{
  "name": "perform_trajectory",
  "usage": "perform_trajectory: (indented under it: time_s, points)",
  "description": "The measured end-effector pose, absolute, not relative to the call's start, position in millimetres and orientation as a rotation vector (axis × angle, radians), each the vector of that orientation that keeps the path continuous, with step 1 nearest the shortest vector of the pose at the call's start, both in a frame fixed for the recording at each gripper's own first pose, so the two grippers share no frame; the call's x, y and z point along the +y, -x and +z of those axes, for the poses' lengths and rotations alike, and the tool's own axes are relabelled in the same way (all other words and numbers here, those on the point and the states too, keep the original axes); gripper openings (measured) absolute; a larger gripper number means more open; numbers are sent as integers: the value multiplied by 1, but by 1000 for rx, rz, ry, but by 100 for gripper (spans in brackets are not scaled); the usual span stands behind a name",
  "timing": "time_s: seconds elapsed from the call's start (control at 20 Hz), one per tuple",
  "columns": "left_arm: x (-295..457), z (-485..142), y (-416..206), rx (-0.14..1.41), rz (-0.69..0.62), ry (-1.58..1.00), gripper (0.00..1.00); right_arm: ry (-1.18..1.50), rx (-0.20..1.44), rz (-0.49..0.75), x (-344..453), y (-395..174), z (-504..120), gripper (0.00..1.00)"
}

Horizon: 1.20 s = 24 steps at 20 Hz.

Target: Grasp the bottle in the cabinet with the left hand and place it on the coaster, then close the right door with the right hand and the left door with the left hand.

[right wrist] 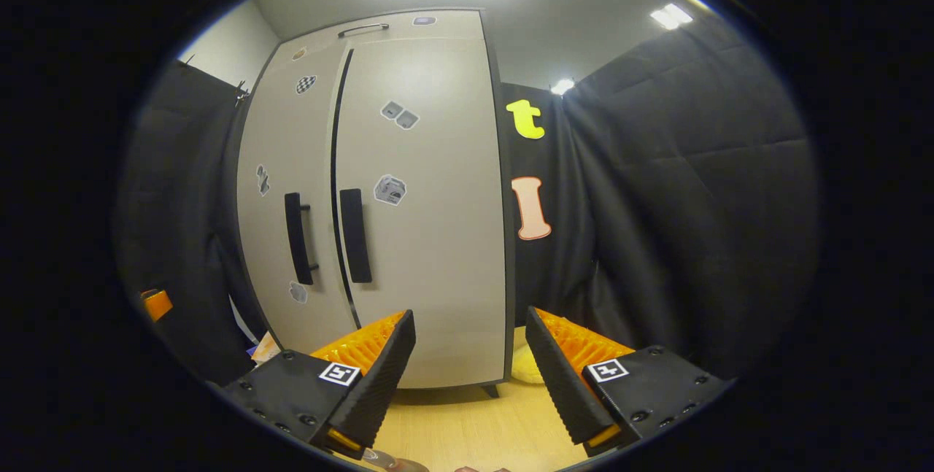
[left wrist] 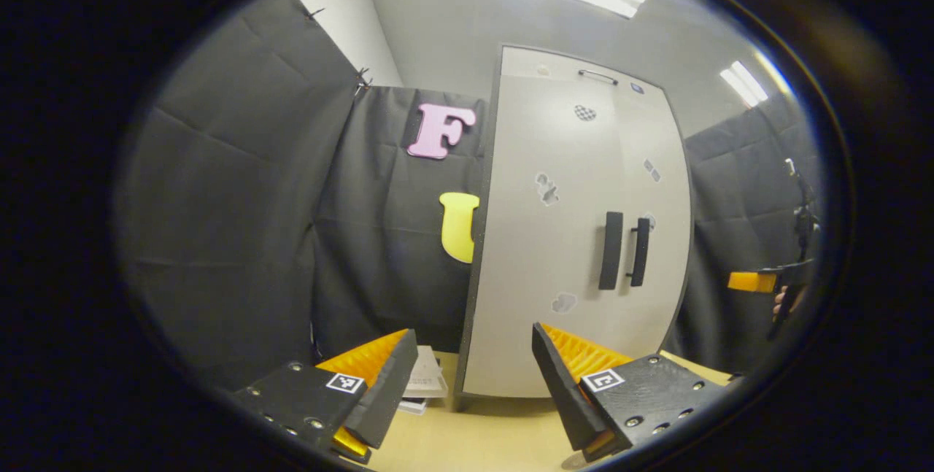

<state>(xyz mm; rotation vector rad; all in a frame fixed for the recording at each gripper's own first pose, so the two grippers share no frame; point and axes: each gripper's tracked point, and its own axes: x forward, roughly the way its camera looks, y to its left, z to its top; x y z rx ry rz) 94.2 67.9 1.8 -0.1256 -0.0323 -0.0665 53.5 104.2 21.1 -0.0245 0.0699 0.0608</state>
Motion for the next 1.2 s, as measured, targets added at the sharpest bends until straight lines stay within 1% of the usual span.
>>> perform_trajectory:
  time_s: [0.1,0.15,0.2,0.25,0.35,0.5,0.6,0.65,0.7,0.75,0.8,0.85,0.9,0.95,1.0,1.05,1.1,1.15,1.2]
  points:
    - [71,4,-90,-51,-70,124,92,33,109,88,111,-56,19,97]
    - [70,5,-88,-58,-72,117,89,42,115,103,113,-58,19,97]
    - [68,4,-88,-60,-65,110,92,52,114,101,111,-63,22,97]
    - [67,6,-88,-59,-54,103,92,46,118,96,109,-66,22,97]
    - [66,13,-87,-63,-36,101,92,2,126,126,112,-73,17,97]
    - [59,30,-84,-67,15,111,92,-5,131,170,99,-86,9,97]
    - [39,46,-80,-83,61,102,92,9,144,199,84,-96,5,97]
    - [31,53,-77,-89,90,88,87,16,132,214,75,-101,7,97]
    - [22,59,-74,-93,115,67,92,26,115,225,63,-107,10,97]
    - [10,62,-72,-94,122,37,92,51,96,235,53,-116,13,97]
    - [3,60,-69,-84,142,3,98,88,93,239,40,-123,11,97]
    - [-1,58,-68,-65,171,-24,97,115,90,255,31,-129,8,93]
    - [-7,53,-67,-46,184,-28,98,127,82,282,26,-135,6,98]
    - [-17,49,-67,-23,175,-10,98,123,75,308,21,-141,5,98]
    - [-33,45,-62,-9,148,12,92,111,69,335,17,-143,2,93]
    - [-44,44,-60,-4,134,23,92,93,71,358,14,-147,-2,93]
    - [-53,44,-57,-2,124,24,99,68,75,382,10,-150,-7,93]
    - [-58,43,-56,0,133,21,98,43,92,400,8,-155,-12,93]
    - [-61,40,-53,9,155,24,92,20,110,409,4,-157,-19,98]
